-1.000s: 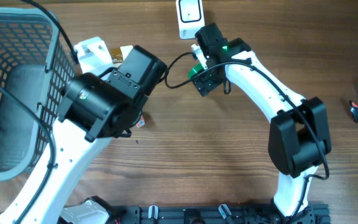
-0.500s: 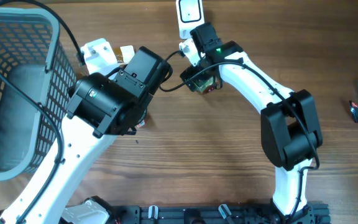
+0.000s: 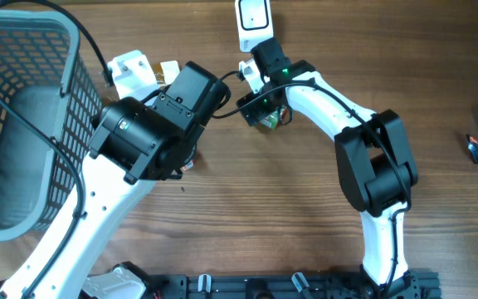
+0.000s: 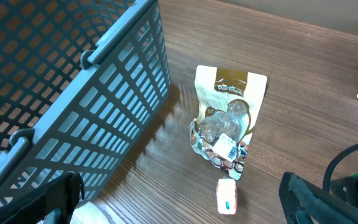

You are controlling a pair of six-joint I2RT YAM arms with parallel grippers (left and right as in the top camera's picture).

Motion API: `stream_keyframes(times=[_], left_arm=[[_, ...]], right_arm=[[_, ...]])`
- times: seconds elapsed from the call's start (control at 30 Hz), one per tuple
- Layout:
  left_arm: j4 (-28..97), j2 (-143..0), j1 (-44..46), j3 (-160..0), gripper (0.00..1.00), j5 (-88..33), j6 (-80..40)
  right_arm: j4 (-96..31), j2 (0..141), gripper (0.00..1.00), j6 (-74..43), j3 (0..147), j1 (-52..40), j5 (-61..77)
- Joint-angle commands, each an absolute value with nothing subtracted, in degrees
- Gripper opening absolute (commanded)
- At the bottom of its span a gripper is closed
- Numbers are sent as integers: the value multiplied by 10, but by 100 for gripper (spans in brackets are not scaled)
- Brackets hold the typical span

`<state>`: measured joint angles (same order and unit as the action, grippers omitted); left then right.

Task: Scan the item barcode
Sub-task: 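Carry the green-lidded jar up to the white scanner, then hold the jar in front of the white scanner with right gripper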

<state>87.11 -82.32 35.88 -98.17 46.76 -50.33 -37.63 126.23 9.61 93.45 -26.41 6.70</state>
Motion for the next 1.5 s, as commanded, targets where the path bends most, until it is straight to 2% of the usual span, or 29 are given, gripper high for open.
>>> stream_keyframes(times=[0.0, 0.1, 0.2, 0.3, 0.4, 0.63, 0.7, 0.73, 0.9, 0.97, 1.1, 1.3, 1.47], left_arm=[[870, -823, 357, -978, 100, 481, -517], [870, -823, 357, -978, 100, 481, -517], [870, -826, 357, -978, 100, 481, -517], [868, -833, 357, -978, 100, 481, -517], [856, -838, 357, -966, 100, 481, -517], [848, -840, 357, -928, 100, 511, -517], [846, -840, 355, -928, 100, 541, -517], [846, -840, 347, -928, 100, 550, -519], [846, -840, 251, -928, 100, 538, -547], [835, -839, 185, -928, 100, 496, -549], [818, -840, 132, -928, 100, 469, -549], [816, -840, 128, -928, 100, 460, -549], [817, -840, 128, -928, 100, 395, -549]], right_arm=[[-391, 1268, 72, 136, 931, -265, 32], [-397, 1268, 69, 150, 932, -265, 19], [-409, 1268, 62, 150, 942, -265, 21], [-441, 1267, 59, 150, 966, -265, 57], [-471, 1264, 58, 143, 1006, -265, 137], [-559, 1255, 59, 88, 1085, -263, 227], [-596, 1244, 55, 88, 1105, -254, 271], [-616, 1239, 52, 87, 1115, -246, 288], [-651, 1206, 53, 58, 1125, -202, 354], [-655, 1184, 53, 37, 1125, -172, 390], [-653, 1145, 53, 9, 1125, -139, 454], [-628, 1129, 53, 13, 1125, -134, 401], [-505, 1129, 52, 15, 1124, -138, 151]])
